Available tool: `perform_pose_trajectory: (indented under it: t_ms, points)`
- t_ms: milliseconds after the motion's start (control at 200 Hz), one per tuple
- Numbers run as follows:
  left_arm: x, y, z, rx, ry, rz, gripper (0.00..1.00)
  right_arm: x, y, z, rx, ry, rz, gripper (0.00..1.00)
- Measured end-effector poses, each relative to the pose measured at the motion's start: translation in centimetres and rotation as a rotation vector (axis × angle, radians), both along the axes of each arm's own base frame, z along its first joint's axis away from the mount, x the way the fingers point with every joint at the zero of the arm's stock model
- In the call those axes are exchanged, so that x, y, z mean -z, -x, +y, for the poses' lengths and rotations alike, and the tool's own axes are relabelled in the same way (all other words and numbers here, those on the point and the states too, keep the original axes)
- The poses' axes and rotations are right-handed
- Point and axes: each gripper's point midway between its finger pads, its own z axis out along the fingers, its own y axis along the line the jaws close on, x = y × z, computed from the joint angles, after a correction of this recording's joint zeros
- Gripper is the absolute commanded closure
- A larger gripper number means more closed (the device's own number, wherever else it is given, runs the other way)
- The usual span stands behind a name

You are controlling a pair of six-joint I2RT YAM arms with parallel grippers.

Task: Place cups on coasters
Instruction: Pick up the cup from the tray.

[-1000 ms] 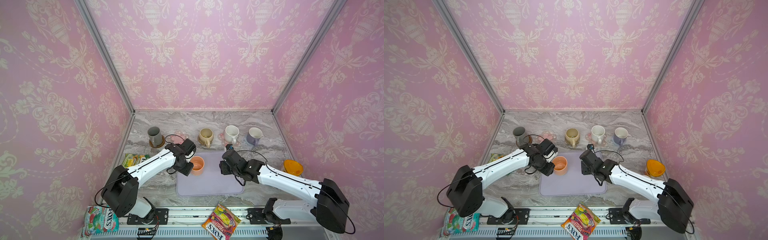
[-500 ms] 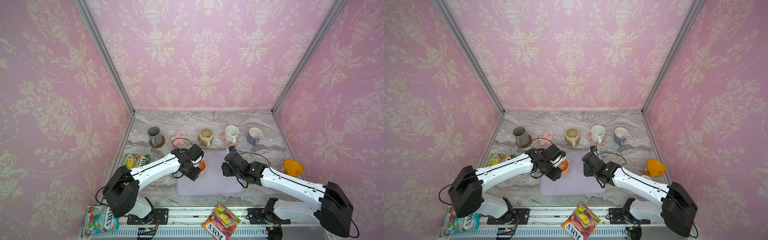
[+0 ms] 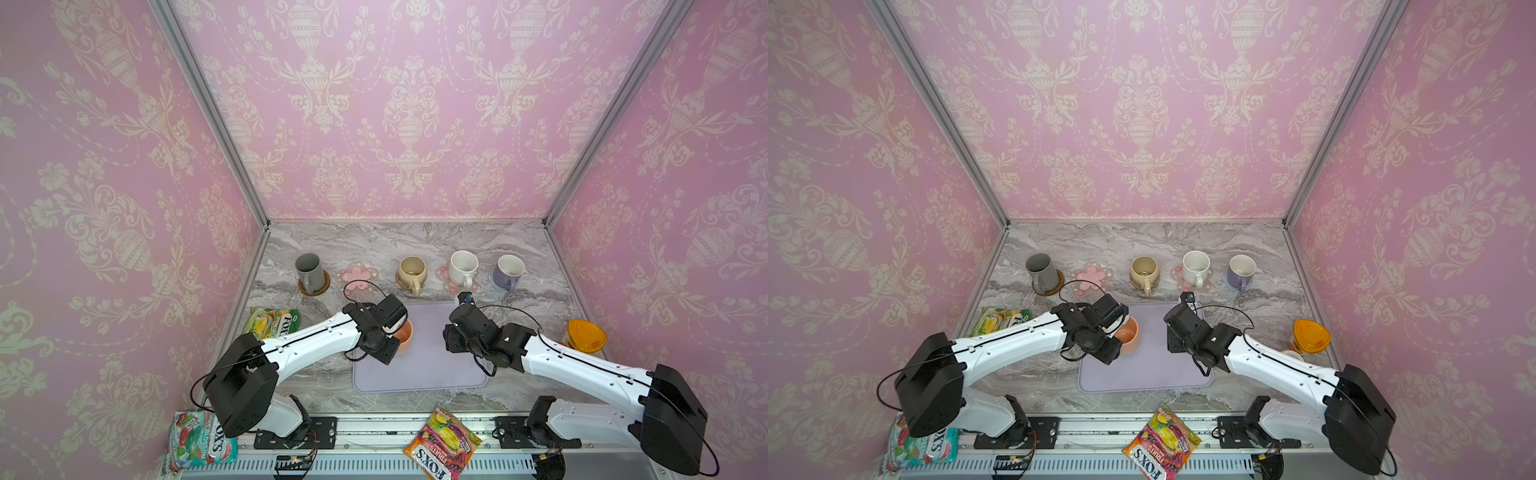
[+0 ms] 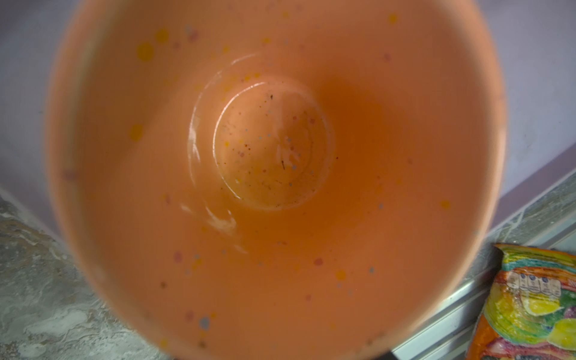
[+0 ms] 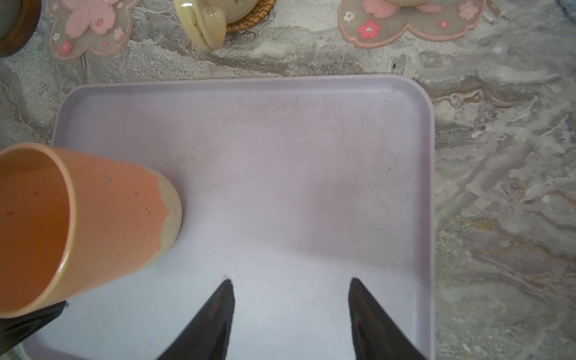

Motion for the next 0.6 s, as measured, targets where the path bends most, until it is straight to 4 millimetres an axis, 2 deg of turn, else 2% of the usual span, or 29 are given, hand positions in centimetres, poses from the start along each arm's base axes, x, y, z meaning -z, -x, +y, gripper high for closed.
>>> perform_pose_trajectory:
  t_ms: [180,345,550,600]
  points:
    - [-0.44,-0.24,0.06,-0.020,0.018,-0.026,0.55,0.10,0.01,0.00,0.000,0.002,0.003,0.40]
    - [-0.02,-0.18,0.32,-0.039,0.012,-0.027,0.57,0.31,0.11,0.11,0.000,-0.001,0.014,0.40]
    - [0.30,-0.28,0.75,-0.069,0.000,-0.034,0.64,0.61,0.44,0.26,0.004,-0.011,0.039,0.40]
    - [0.29,-0.32,0.80,-0.072,-0.003,-0.037,0.69,0.72,0.61,0.31,0.001,-0.012,0.047,0.40]
